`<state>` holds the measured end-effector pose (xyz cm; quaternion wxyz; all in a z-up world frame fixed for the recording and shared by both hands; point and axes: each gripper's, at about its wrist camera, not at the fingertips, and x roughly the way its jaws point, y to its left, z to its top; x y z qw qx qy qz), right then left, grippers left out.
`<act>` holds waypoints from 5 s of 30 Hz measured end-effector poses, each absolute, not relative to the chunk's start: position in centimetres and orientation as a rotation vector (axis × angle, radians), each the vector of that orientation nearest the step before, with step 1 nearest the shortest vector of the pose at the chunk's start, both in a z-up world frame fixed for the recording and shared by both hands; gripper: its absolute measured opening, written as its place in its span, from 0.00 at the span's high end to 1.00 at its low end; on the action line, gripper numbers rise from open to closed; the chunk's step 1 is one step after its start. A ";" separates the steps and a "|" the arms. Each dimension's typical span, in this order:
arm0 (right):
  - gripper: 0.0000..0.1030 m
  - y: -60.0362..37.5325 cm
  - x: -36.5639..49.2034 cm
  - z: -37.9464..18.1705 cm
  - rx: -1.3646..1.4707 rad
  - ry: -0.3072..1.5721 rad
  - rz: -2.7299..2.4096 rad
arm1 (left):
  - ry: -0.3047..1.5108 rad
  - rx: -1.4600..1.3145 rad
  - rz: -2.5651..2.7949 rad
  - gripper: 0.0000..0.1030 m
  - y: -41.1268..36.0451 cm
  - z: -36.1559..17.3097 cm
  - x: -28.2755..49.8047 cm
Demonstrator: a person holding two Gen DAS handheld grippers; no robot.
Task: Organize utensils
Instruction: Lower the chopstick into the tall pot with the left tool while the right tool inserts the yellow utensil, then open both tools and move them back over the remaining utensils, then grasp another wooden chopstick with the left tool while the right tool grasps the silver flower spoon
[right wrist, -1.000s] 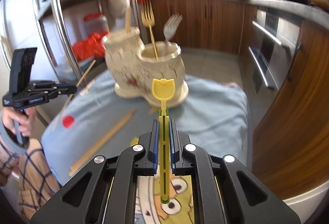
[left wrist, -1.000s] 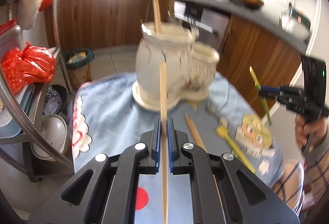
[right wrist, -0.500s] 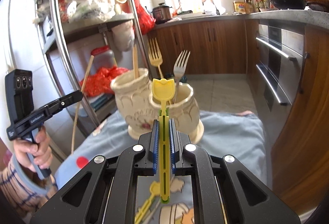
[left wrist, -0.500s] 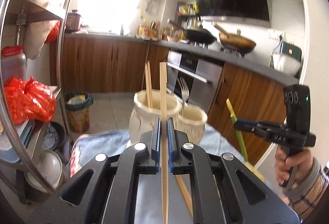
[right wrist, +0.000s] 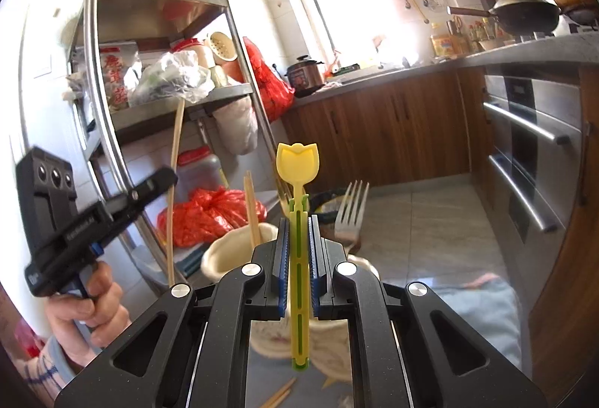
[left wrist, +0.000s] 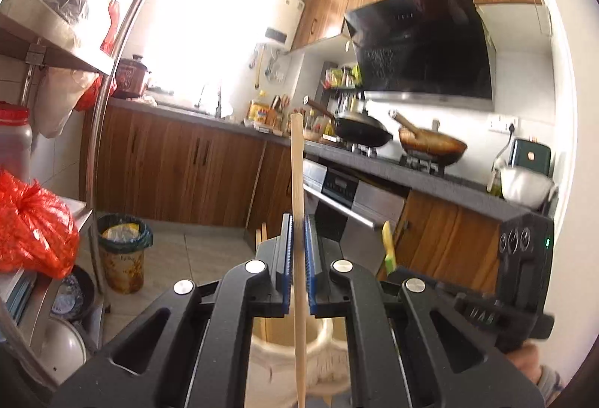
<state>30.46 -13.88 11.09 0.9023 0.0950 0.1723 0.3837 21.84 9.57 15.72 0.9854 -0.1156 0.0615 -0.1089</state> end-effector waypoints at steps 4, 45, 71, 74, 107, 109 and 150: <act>0.90 -13.0 31.7 11.7 0.187 0.314 0.772 | 0.057 -0.250 -0.205 0.94 9.6 16.5 23.4; 0.90 -10.8 30.9 6.4 0.019 0.401 0.654 | 0.287 -0.047 -0.066 0.94 6.0 10.5 25.1; 0.65 -11.3 30.7 6.7 0.035 0.388 0.659 | 0.328 -0.041 -0.059 0.80 5.9 10.2 25.7; 0.62 -11.6 30.3 6.9 0.035 0.373 0.662 | 0.307 -0.046 -0.056 0.63 6.1 10.6 25.0; 0.08 -19.4 25.7 3.6 0.150 0.507 0.521 | 0.409 -0.020 -0.019 0.21 6.3 5.5 15.0; 0.08 -19.7 25.4 3.2 0.149 0.529 0.523 | 0.433 -0.020 -0.016 0.20 6.2 4.9 14.8; 0.28 -16.3 23.7 -1.4 -0.077 0.808 0.610 | 0.868 0.085 -0.174 0.53 1.1 -1.6 17.7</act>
